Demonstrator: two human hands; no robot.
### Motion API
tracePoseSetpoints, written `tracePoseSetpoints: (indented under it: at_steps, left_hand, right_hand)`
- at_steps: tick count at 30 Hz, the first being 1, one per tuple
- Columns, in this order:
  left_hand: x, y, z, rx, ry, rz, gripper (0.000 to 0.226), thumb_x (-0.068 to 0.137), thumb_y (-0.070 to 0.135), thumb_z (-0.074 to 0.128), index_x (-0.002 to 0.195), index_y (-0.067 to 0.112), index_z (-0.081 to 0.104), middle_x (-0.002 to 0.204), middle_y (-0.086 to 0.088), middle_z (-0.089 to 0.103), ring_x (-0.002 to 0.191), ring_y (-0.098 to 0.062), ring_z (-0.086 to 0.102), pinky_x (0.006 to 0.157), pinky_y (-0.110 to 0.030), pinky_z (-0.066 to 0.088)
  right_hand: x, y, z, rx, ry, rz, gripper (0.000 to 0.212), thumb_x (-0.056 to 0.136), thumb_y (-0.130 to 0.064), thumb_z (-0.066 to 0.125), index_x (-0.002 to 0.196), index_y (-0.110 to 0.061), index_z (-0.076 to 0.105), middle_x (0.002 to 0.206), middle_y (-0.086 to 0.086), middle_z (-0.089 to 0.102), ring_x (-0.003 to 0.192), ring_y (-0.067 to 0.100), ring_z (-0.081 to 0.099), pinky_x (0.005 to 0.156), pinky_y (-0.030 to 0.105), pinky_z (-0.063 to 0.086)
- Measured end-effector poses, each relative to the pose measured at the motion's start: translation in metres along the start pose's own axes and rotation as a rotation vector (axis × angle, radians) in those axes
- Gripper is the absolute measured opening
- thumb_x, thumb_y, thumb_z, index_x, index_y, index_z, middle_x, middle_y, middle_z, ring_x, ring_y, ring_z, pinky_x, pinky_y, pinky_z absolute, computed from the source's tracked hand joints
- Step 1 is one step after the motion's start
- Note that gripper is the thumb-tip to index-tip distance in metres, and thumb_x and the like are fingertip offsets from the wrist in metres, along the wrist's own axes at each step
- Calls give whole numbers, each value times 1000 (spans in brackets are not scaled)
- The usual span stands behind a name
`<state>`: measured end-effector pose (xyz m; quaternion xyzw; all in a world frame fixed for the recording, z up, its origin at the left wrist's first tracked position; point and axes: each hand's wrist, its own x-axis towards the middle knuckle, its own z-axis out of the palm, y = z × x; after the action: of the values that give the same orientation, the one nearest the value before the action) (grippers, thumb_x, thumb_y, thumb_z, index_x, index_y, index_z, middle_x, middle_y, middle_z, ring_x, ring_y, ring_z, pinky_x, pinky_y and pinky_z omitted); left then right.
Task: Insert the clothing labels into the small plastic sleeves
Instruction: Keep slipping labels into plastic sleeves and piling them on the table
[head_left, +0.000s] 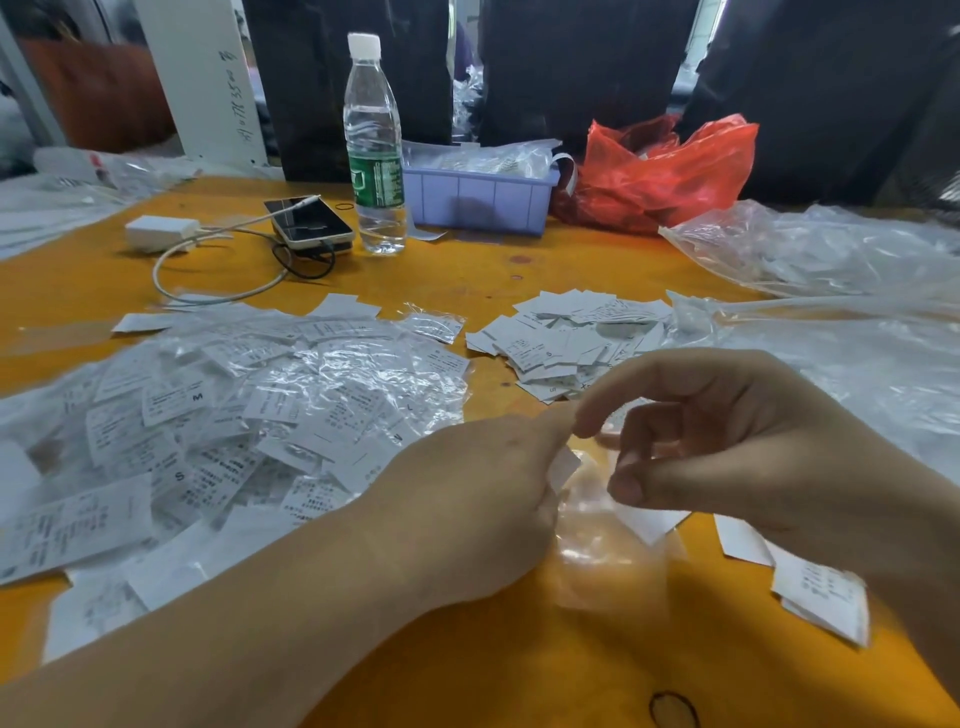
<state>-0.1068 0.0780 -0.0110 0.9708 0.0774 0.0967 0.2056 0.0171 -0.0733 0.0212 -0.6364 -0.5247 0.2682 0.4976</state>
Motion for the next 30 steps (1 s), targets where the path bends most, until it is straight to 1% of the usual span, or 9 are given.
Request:
tracePoseSetpoints:
  at_steps: [2,5,10,16,19,21,25,27,30]
  left_hand:
    - [1,0,-1,-13,-10,-23,44,98,28,39,118,57,14,83,12,47,75,-9,50,58,-26,39]
    - [1,1,-2,33,-69,-17,49,98,28,37,131,59,18,119,13,54,103,-12,53,82,-35,49]
    - [3,1,-1,100,-115,7,45,98,28,33,136,53,37,127,12,49,116,-14,49,92,-36,46]
    - [3,3,-1,115,-123,34,36,99,29,33,123,49,51,114,13,50,107,-12,50,83,-32,44]
    - [3,1,0,109,-121,47,33,98,29,33,117,47,53,104,15,48,97,-10,49,75,-28,42]
    - [2,0,1,91,-107,40,35,98,29,34,121,48,51,101,16,46,94,-6,46,72,-24,37]
    - [1,-2,-2,1,-93,15,43,97,30,37,134,53,40,127,21,51,108,0,45,85,-24,43]
    - [0,-2,-6,-52,-70,10,45,96,29,39,132,55,41,112,27,55,86,11,49,68,-12,40]
    - [-1,-3,-11,-105,-49,-2,46,95,24,42,130,53,45,65,44,48,56,19,48,43,-8,31]
  right_hand:
    - [0,-1,-3,62,-34,35,34,66,4,75,94,-15,74,90,-1,71,68,22,59,71,41,54]
    - [1,-1,-6,158,-85,79,38,63,5,77,94,-16,75,95,5,72,69,21,59,65,26,54]
    - [0,0,-7,231,-182,128,40,61,-1,79,97,-17,74,103,9,72,68,16,59,64,24,54]
    - [-3,-3,-17,131,-145,111,43,62,-9,88,102,-17,73,105,12,71,70,16,63,94,58,50]
    - [-2,-5,-22,77,-2,43,43,58,-20,89,98,-15,74,99,13,71,71,19,65,78,35,59]
    - [-1,-3,-24,69,106,26,49,52,-28,91,95,-13,74,97,13,71,74,23,67,77,33,59]
    - [1,-1,-22,79,254,62,40,47,-20,84,86,-14,75,88,11,72,72,26,67,67,23,56]
    - [2,-1,-19,144,281,70,36,46,-15,80,81,-10,74,80,12,70,65,23,66,57,18,52]
    - [4,-3,-15,218,312,80,32,45,-13,79,77,-9,74,73,13,68,65,28,65,60,24,55]
